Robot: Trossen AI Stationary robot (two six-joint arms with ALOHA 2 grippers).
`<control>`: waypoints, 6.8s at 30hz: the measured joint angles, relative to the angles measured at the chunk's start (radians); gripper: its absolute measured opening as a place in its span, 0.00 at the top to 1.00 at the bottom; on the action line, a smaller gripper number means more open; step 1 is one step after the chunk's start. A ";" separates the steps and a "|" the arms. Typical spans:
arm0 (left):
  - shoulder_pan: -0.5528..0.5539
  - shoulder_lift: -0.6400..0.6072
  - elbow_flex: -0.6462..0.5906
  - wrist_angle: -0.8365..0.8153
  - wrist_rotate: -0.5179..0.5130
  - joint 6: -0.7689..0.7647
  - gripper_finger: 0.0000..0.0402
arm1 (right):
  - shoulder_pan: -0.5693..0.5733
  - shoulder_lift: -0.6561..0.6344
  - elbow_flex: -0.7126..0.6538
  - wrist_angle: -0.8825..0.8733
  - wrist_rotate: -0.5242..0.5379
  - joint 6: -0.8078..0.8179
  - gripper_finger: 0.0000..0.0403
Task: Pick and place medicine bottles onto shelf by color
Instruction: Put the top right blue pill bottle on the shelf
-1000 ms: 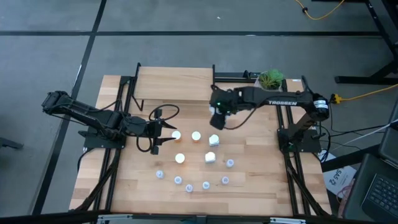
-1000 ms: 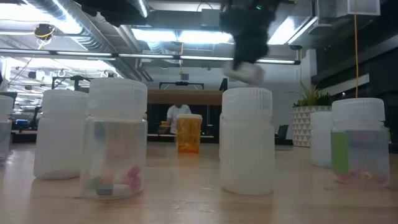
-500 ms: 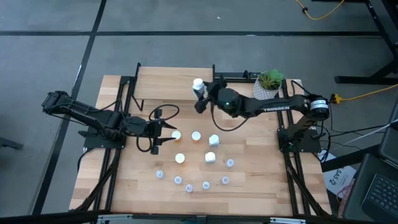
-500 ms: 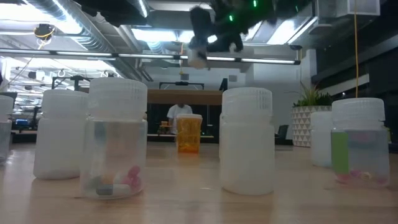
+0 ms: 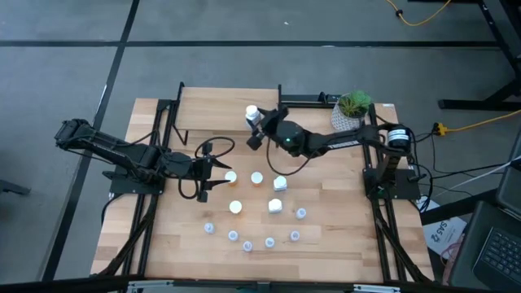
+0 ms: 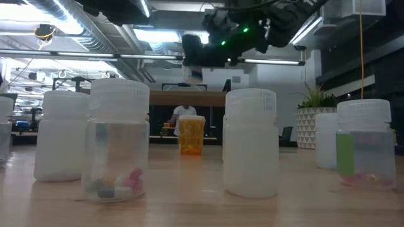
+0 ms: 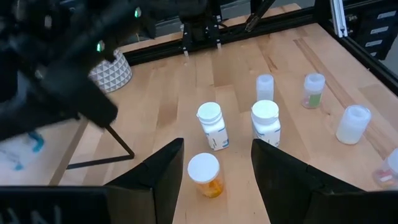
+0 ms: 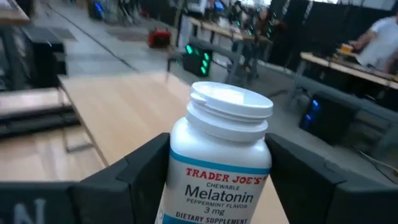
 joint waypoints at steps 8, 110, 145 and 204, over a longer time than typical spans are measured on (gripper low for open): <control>0.000 0.000 0.000 -0.002 0.000 0.000 0.55 | -0.001 0.087 0.077 -0.002 0.152 0.021 0.37; 0.000 0.000 0.000 -0.010 0.000 0.001 0.55 | -0.110 -0.012 0.729 -1.623 -0.546 0.266 0.59; 0.000 0.000 0.000 -0.010 0.000 0.002 0.55 | -0.148 0.140 0.729 -1.279 -0.387 0.127 0.64; 0.719 0.556 0.456 -0.146 0.027 -0.034 0.72 | -0.400 0.096 1.214 -2.072 -0.287 -0.056 0.64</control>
